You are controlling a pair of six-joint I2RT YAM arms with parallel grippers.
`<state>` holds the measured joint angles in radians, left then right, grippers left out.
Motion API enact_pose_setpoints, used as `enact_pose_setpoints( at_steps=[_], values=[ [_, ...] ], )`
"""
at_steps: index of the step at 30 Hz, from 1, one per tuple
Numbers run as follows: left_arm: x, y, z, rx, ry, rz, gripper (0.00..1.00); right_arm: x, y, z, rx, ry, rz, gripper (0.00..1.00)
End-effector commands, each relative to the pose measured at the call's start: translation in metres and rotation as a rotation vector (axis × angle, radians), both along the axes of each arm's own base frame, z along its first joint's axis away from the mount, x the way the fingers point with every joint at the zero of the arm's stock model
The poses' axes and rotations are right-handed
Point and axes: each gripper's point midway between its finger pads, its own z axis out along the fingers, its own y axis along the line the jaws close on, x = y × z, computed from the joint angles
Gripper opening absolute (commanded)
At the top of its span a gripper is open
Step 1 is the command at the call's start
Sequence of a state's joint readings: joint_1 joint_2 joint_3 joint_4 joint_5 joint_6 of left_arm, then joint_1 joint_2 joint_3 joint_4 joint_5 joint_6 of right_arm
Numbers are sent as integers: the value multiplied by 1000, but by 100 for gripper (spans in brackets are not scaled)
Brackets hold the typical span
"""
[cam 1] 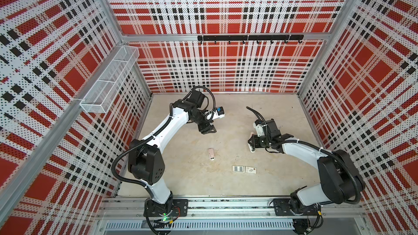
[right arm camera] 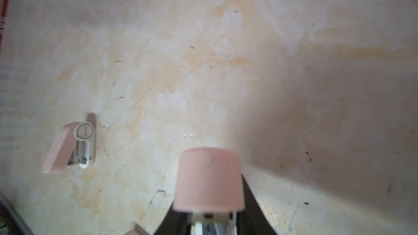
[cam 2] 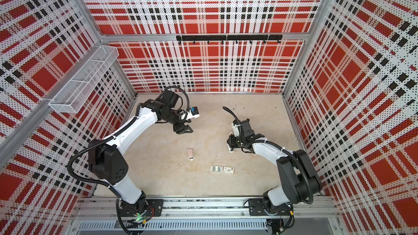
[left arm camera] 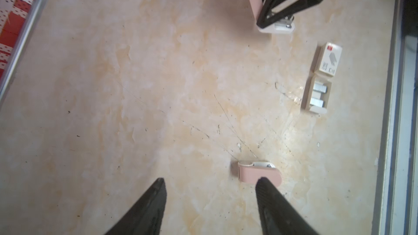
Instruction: Load the staples into the stapler
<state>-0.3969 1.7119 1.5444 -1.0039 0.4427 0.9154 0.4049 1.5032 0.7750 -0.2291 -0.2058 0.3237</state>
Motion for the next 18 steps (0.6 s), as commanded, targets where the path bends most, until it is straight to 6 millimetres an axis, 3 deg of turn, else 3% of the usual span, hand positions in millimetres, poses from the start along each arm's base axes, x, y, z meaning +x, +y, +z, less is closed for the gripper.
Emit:
enact_pose_setpoints(
  at_steps=[1, 8, 18],
  values=[
    [-12, 11, 0, 55, -53, -72, 67, 21, -4, 2, -82, -69, -20, 15],
    [-41, 8, -19, 135, -76, -209, 71, 19, -3, -22, -200, -31, -5, 17],
    [-70, -5, -48, 233, -61, -370, 77, 14, 1, -32, -231, -10, 4, 31]
  ],
)
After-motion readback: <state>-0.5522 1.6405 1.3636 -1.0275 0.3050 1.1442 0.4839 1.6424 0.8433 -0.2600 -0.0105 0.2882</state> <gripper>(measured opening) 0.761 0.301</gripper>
